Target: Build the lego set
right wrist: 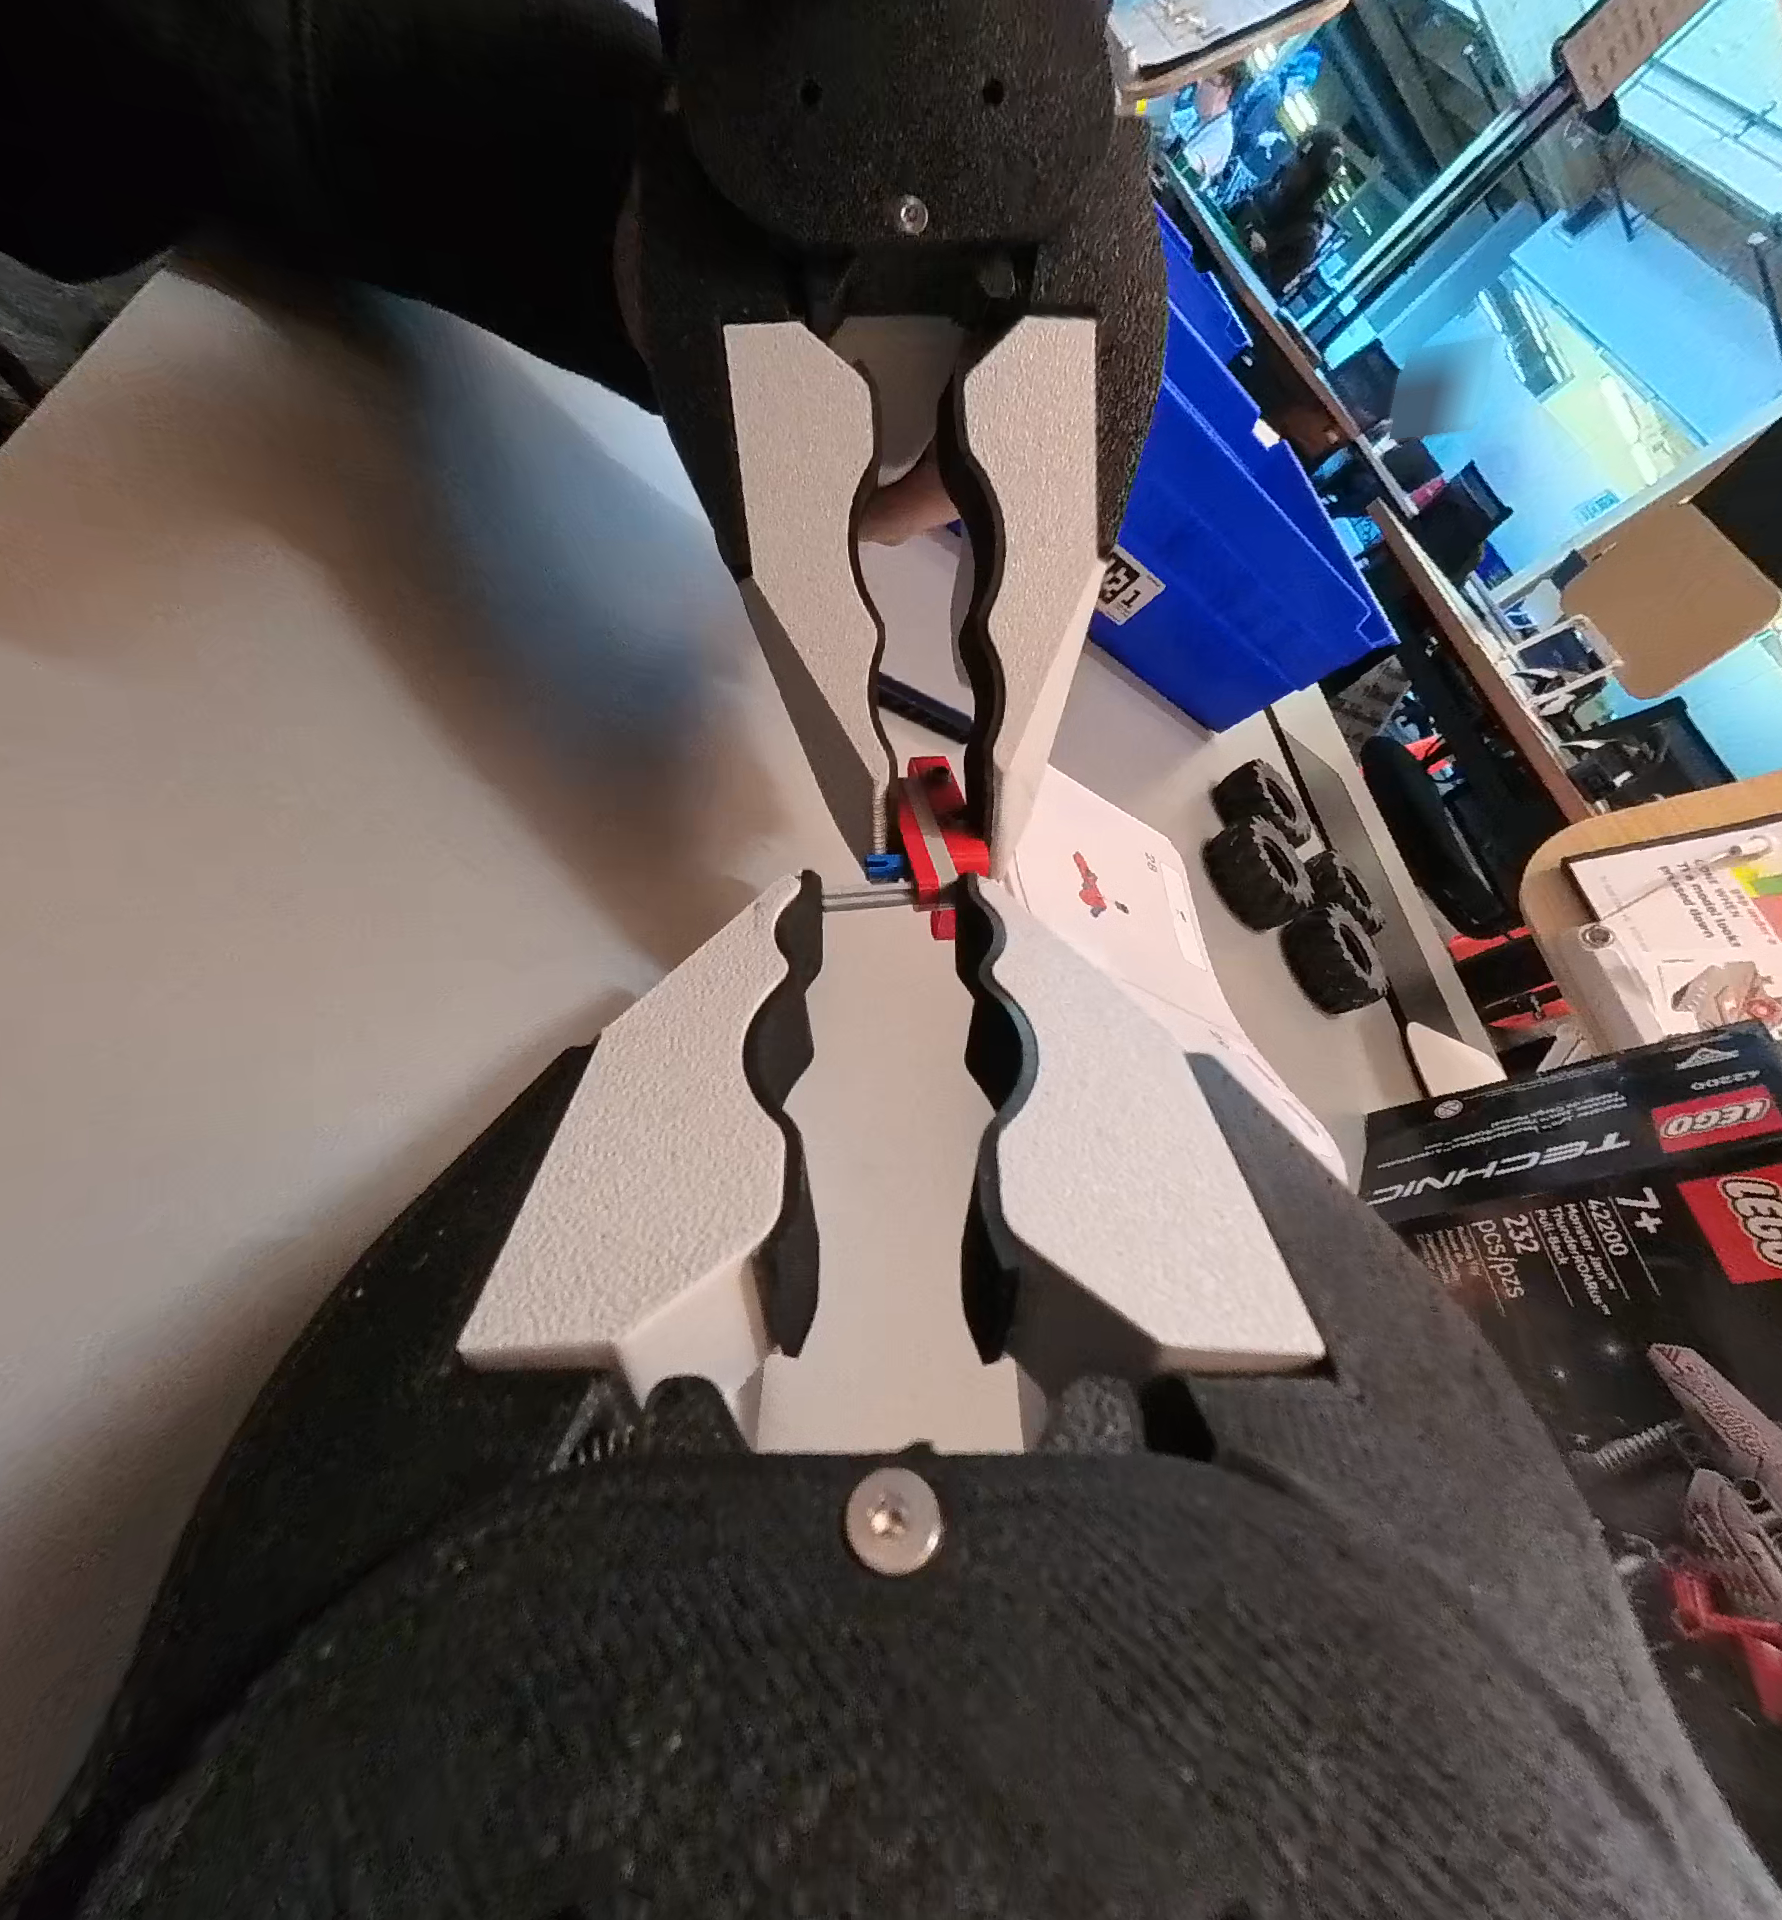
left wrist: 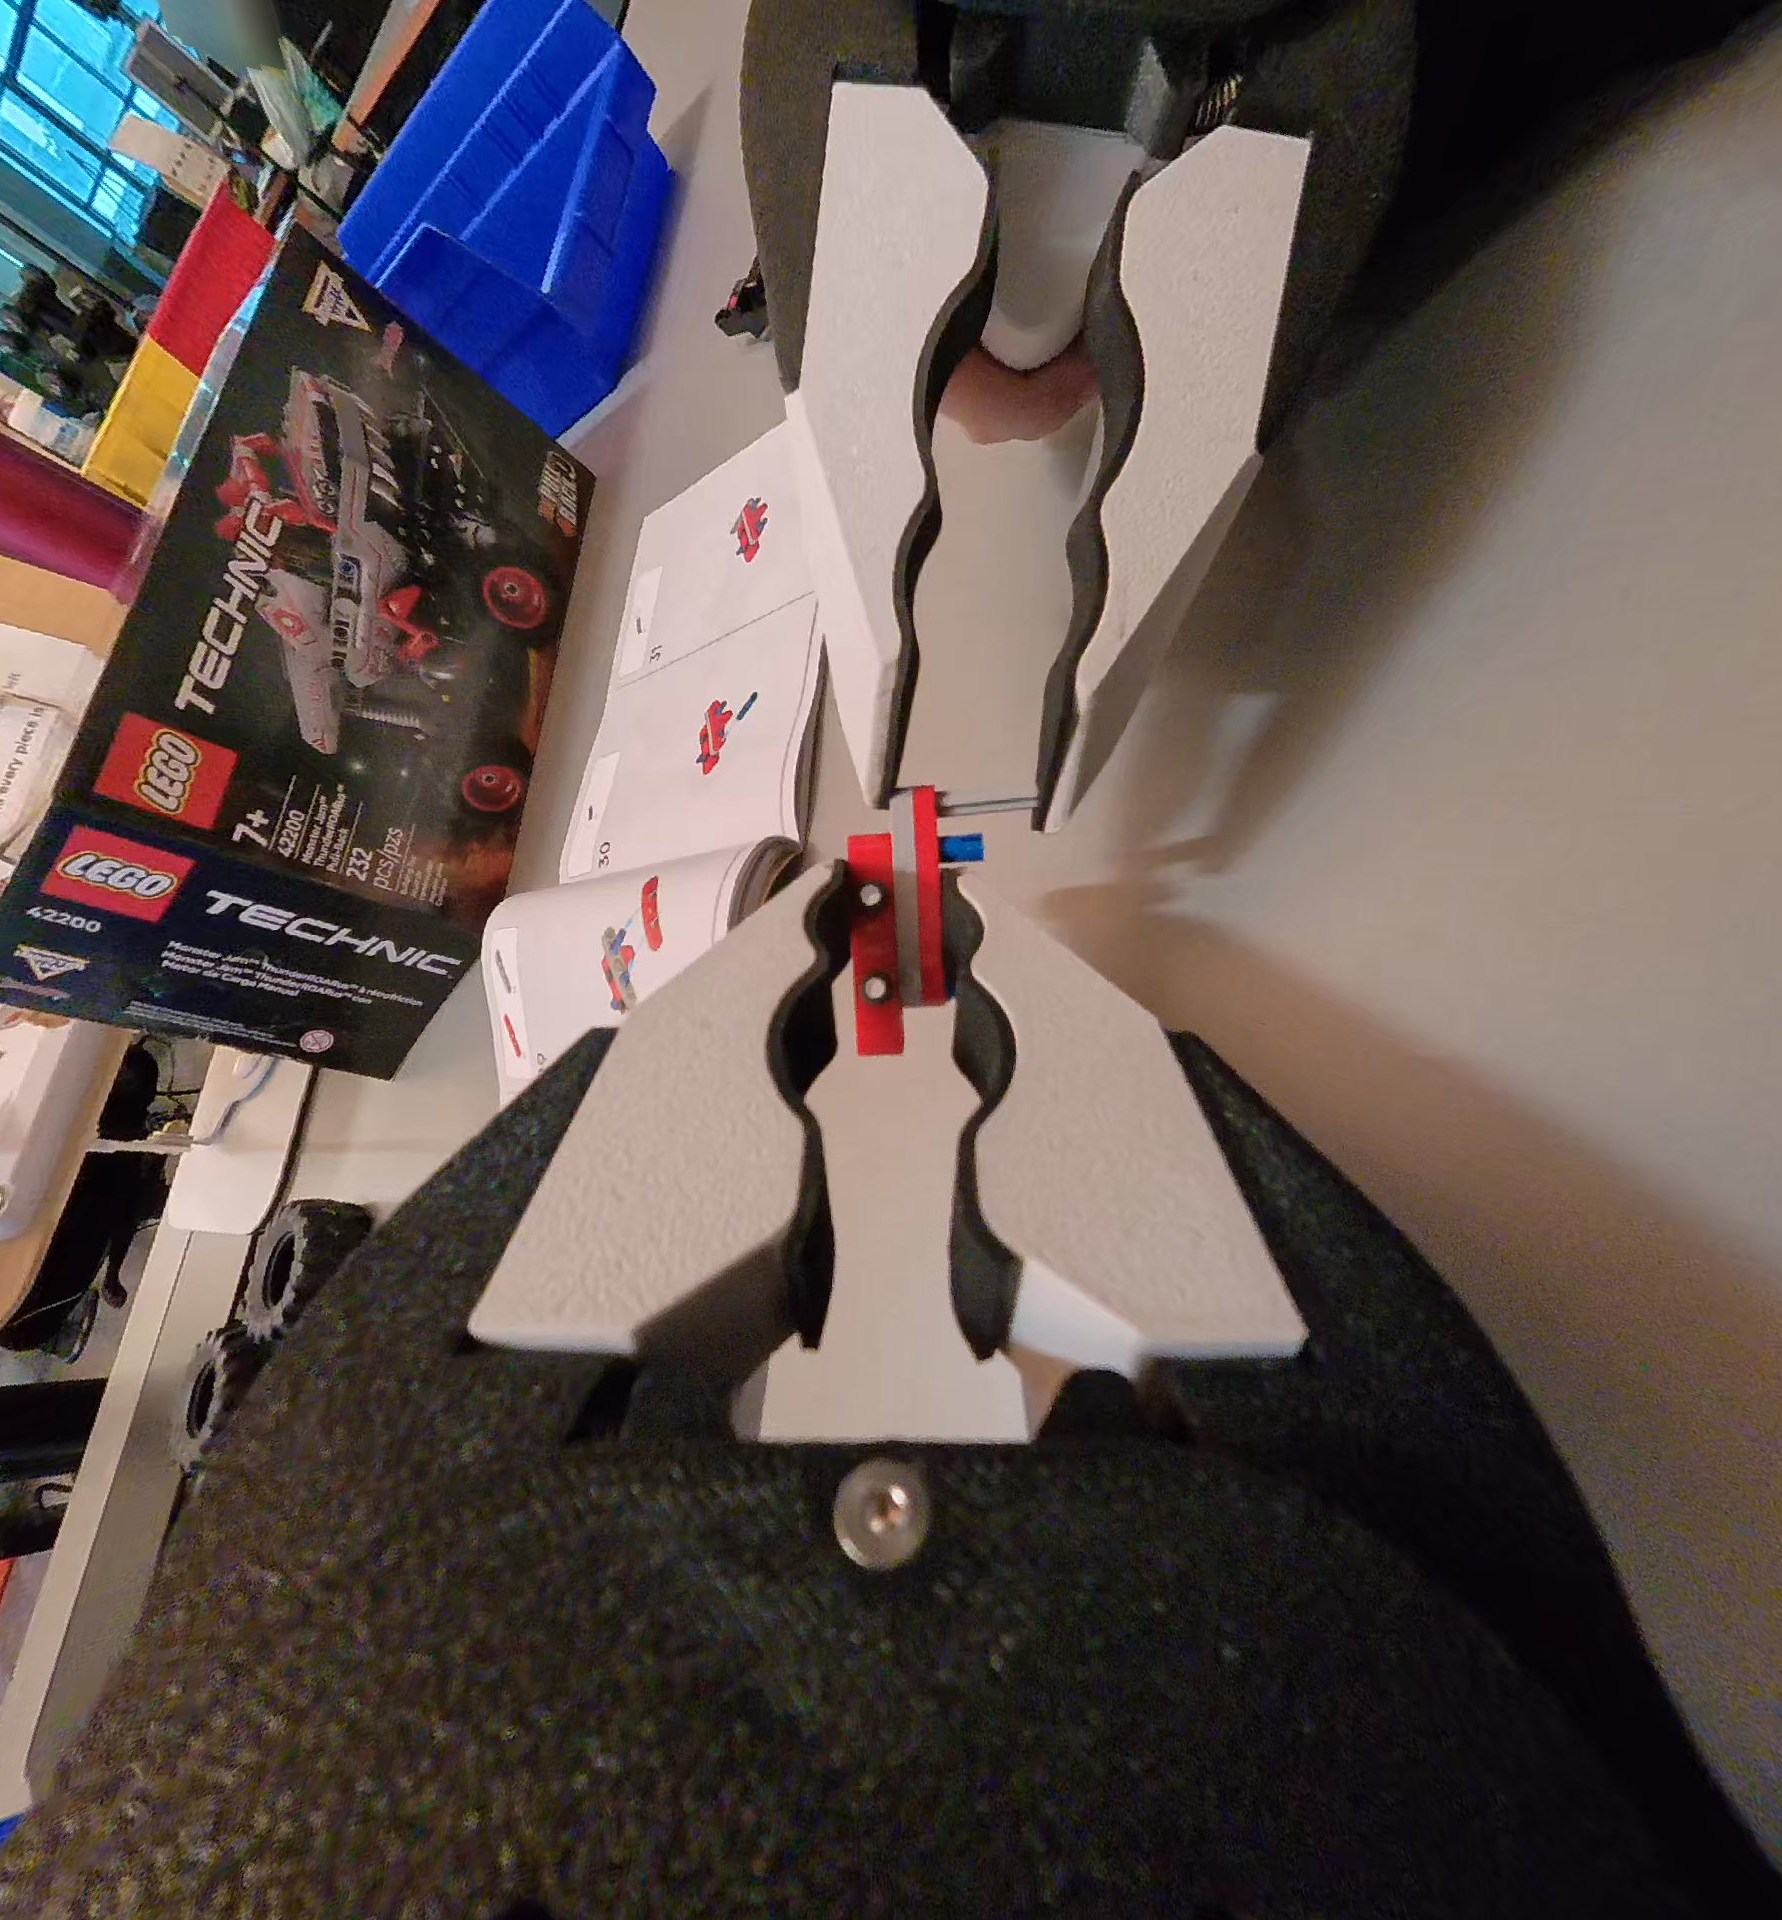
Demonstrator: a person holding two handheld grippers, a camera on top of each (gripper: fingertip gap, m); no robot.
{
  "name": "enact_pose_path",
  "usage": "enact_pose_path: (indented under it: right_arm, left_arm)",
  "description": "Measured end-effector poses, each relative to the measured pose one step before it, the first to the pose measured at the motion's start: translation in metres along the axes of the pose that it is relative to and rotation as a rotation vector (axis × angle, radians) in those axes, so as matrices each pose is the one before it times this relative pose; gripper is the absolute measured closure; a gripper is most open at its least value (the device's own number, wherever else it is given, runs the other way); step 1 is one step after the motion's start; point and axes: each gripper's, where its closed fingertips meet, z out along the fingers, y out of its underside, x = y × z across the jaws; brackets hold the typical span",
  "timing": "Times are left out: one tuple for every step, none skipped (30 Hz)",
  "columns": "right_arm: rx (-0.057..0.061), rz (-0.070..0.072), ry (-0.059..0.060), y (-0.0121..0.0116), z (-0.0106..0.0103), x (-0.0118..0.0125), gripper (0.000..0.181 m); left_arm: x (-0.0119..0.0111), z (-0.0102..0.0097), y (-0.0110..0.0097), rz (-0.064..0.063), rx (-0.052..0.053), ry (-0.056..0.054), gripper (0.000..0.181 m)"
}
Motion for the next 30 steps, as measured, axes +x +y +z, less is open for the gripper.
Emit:
enact_pose_path:
  right_arm:
    - [-0.0008, -0.0007, -0.0024, -0.00018, -0.00024, -0.00042, 0.156]
    - [0.0012, 0.0080, -0.0137, 0.00048, 0.00028, -0.00174, 0.157]
    - [-0.0005, 0.0014, -0.0020, 0.00073, 0.00051, -0.00043, 0.156]
    - [0.0000, -0.0009, 0.0011, 0.00055, 0.00072, 0.00012, 0.156]
    - [0.0067, 0.0084, 0.0047, 0.00037, 0.00059, 0.00058, 0.157]
    - [0.0066, -0.0201, 0.0243, -0.00070, -0.00040, 0.00216, 0.157]
    - [0.0080, -0.0305, 0.0204, -0.00076, -0.00041, 0.00079, 0.157]
    - [0.0059, -0.0146, 0.0182, -0.00012, 0.00015, 0.00101, 0.157]
    - [-0.0022, -0.0056, 0.0206, -0.00018, 0.00017, 0.00244, 0.154]
    - [0.0033, 0.0011, 0.0213, -0.00044, -0.00025, 0.00336, 0.155]
    - [0.0093, 0.0083, 0.0215, -0.00022, -0.00146, 0.00403, 0.157]
    - [0.0148, 0.0114, 0.0123, -0.00073, -0.00296, 0.00365, 0.157]
    - [0.0180, 0.0248, -0.0079, -0.00078, -0.00314, 0.00131, 0.159]
    - [0.0173, 0.0395, -0.0088, -0.00085, -0.00246, 0.00157, 0.160]
    - [0.0145, 0.0367, 0.0076, -0.00123, -0.00199, 0.00376, 0.160]
    - [0.0145, 0.0271, 0.0111, -0.00229, -0.00173, 0.00405, 0.163]
    - [0.0162, 0.0308, 0.0044, -0.00291, -0.00128, 0.00286, 0.168]
    - [0.0164, 0.0428, -0.0043, -0.00318, -0.00073, 0.00182, 0.171]
    - [0.0057, 0.0552, -0.0065, -0.00162, 0.00012, 0.00179, 0.172]
    - [0.0002, 0.0577, -0.0137, -0.00043, 0.00053, 0.00105, 0.171]
    - [0.0089, 0.0506, -0.0255, -0.00139, 0.00034, -0.00130, 0.170]
    - [0.0117, 0.0464, -0.0195, -0.00166, 0.00017, -0.00096, 0.170]
    - [0.0111, 0.0394, -0.0060, -0.00187, -0.00003, 0.00062, 0.168]
    - [0.0132, 0.0265, -0.0140, -0.00215, -0.00028, -0.00101, 0.167]
    - [0.0056, 0.0224, -0.0051, -0.00135, -0.00043, 0.00023, 0.169]
    - [-0.0030, 0.0152, 0.0126, -0.00002, -0.00031, 0.00283, 0.169]
    - [-0.0069, 0.0003, 0.0034, 0.00052, -0.00014, 0.00096, 0.169]
    - [-0.0030, -0.0108, -0.0133, 0.00019, -0.00013, -0.00218, 0.173]
    - [-0.0024, -0.0057, 0.0009, 0.00022, 0.00004, -0.00037, 0.174]
    - [-0.0057, -0.0018, -0.0002, 0.00086, 0.00042, -0.00012, 0.174]
  left_arm:
    - [0.00074, 0.00006, -0.00007, -0.0053, 0.0040, 0.0055, 0.168]
    - [0.00148, 0.00018, 0.00055, -0.0056, 0.0012, 0.0120, 0.168]
    - [0.00068, 0.00031, 0.00095, -0.0032, -0.0009, 0.0050, 0.168]
    - [-0.00027, 0.00050, 0.00098, 0.0035, -0.0024, -0.0032, 0.168]
    - [-0.00088, 0.00039, 0.00082, 0.0065, -0.0046, -0.0072, 0.168]
    - [-0.00184, 0.00009, -0.00060, 0.0059, 0.0011, -0.0149, 0.168]
    - [-0.00133, -0.00042, -0.00088, 0.0110, 0.0024, -0.0117, 0.168]
    - [-0.00090, -0.00051, -0.00008, 0.0178, -0.0040, -0.0108, 0.168]
    - [-0.00181, -0.00057, -0.00036, 0.0242, -0.0057, -0.0192, 0.168]
    - [-0.00430, -0.00085, -0.00148, 0.0329, -0.0015, -0.0396, 0.168]
    - [-0.00613, -0.00084, -0.00161, 0.0425, -0.0031, -0.0570, 0.168]
    - [-0.00682, -0.00047, -0.00013, 0.0478, -0.0113, -0.0629, 0.168]
    - [-0.00673, -0.00003, 0.00110, 0.0500, -0.0169, -0.0652, 0.168]
    - [-0.00450, -0.00008, 0.00022, 0.0513, -0.0078, -0.0533, 0.168]
    - [-0.00382, -0.00023, -0.00098, 0.0424, -0.0010, -0.0469, 0.168]
    - [-0.00579, -0.00083, -0.00165, 0.0429, -0.0028, -0.0579, 0.168]
    - [-0.00446, -0.00116, -0.00236, 0.0556, -0.0017, -0.0462, 0.168]
    - [-0.00247, -0.00091, -0.00296, 0.0532, -0.0003, -0.0289, 0.168]
    - [-0.00310, -0.00080, -0.00245, 0.0423, -0.0017, -0.0332, 0.169]
    - [-0.00157, -0.00050, -0.00222, 0.0397, -0.0012, -0.0232, 0.168]
    - [0.00070, -0.00002, -0.00167, 0.0347, -0.0022, -0.0070, 0.168]
    - [-0.00050, 0.00010, -0.00111, 0.0299, -0.0046, -0.0155, 0.168]
    - [-0.00148, -0.00060, -0.00178, 0.0366, 0.0000, -0.0219, 0.168]
    - [-0.00089, -0.00059, -0.00231, 0.0398, 0.0037, -0.0162, 0.169]
    - [-0.00120, -0.00048, -0.00191, 0.0313, 0.0016, -0.0163, 0.169]
    - [-0.00145, -0.00042, -0.00176, 0.0229, 0.0019, -0.0175, 0.169]
    - [-0.00065, -0.00030, -0.00224, 0.0163, 0.0066, -0.0098, 0.168]
    - [0.00038, -0.00016, -0.00179, 0.0051, 0.0070, -0.0008, 0.168]
    - [0.00045, 0.00020, -0.00085, -0.0013, 0.0028, 0.0005, 0.168]
    - [0.00066, 0.00007, -0.00062, -0.0011, 0.0037, 0.0028, 0.168]
